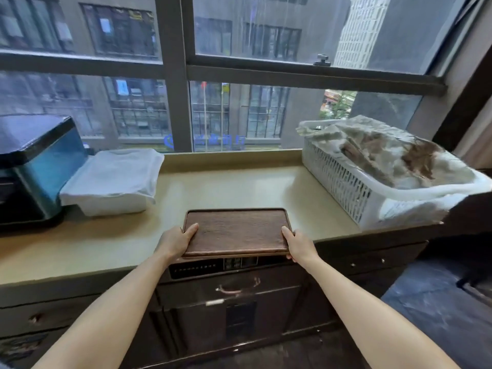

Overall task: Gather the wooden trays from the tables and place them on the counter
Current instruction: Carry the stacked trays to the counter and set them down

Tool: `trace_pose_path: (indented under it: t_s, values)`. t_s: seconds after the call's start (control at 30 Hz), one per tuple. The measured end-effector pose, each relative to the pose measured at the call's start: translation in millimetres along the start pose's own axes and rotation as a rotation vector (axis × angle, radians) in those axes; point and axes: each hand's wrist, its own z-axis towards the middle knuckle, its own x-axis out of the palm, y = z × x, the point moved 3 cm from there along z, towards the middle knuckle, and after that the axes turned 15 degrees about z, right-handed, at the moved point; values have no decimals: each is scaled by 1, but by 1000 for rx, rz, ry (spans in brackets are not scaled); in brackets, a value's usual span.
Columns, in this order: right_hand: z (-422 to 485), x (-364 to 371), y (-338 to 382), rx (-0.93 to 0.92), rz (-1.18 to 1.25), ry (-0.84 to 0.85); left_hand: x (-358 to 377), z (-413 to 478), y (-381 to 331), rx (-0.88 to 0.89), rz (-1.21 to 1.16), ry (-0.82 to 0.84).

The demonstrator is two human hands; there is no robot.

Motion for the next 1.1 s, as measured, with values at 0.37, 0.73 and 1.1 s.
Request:
trace_pose_path:
  t_s: [0.37, 0.73, 1.1]
  values:
    - [210, 65, 32, 39, -90, 80, 19, 205, -26, -32, 89, 47]
    - [347, 108, 49, 65, -196, 109, 22, 335, -50, 3, 287, 52]
    - [427, 125, 73, 17, -304, 157, 38, 403, -56, -33, 314, 53]
